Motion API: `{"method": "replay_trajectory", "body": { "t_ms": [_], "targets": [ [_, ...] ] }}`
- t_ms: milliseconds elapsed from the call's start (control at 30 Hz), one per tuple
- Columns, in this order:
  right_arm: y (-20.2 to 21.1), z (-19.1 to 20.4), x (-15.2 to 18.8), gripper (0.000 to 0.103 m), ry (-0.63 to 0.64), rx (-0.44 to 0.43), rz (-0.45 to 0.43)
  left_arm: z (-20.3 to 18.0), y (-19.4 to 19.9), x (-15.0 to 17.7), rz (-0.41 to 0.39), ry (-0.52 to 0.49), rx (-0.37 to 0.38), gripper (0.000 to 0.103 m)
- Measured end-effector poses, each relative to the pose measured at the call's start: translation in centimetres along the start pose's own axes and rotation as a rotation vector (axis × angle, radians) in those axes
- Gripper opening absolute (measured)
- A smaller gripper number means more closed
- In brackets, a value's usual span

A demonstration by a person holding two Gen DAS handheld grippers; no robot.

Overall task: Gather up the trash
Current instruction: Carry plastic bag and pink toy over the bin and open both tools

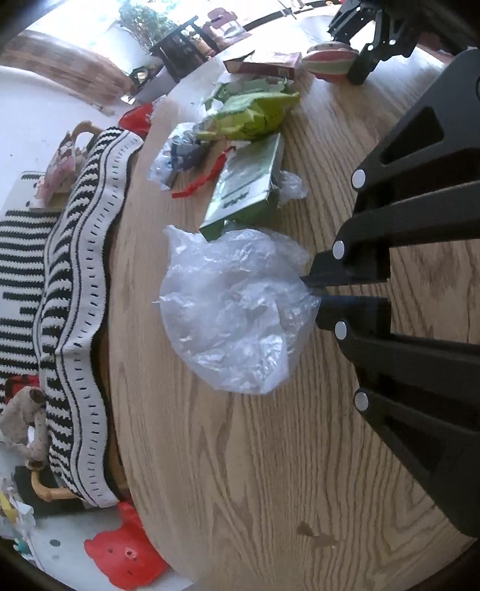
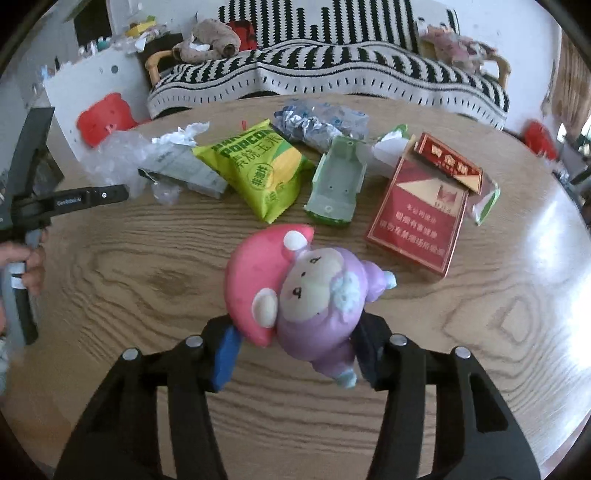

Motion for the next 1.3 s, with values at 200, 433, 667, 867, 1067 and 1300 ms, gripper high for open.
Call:
{"method": "replay_trajectory", "body": {
  "t_ms": [200, 433, 667, 867, 1067, 1300],
  "targets": [
    [1.9, -1.0, -0.2, 0.049, -0.038, -0.001, -0.037, -0.4, 1.8, 0.0, -0.013, 0.001, -0.007, 0.001],
    [3.8, -2.5, -0.8, 0.048, -0.081, 0.008, -0.076, -0.7, 3.7, 0.2, -0.032, 0.002, -0.024, 0.001],
    [4.7, -2.9, -1.0, 0.048, -0.089, 0.014, -0.1, -1.5, 4.7, 0.7, -0.028, -0.009, -0.026, 0.001],
    [4.8, -3.0, -1.0, 0.048, -0.088, 0.016, -0.101, -1.6, 5.2, 1.4, -0.019, -0.009, -0.034, 0.001],
    [4.9, -3.1, -1.2, 0.048, -0.082, 0.017, -0.101, -1.4, 5.6, 1.9, -0.015, -0.003, -0.038, 0.001],
    [5.3, -3.2, -1.3, 0.048, -0.09, 0.021, -0.118, -2.0, 6.3, 2.2, -0.009, -0.001, -0.024, 0.001]
  ]
}}
Point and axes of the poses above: each gripper's, at about its wrist camera, not at the fingertips, and y roughly against the way its jaws point, z to its left, x to its underside, the point moved 1 cm from there along -y, roughly the way its jaws point, and after that the axes turned 13 degrees about -y, right-handed, at the moved point
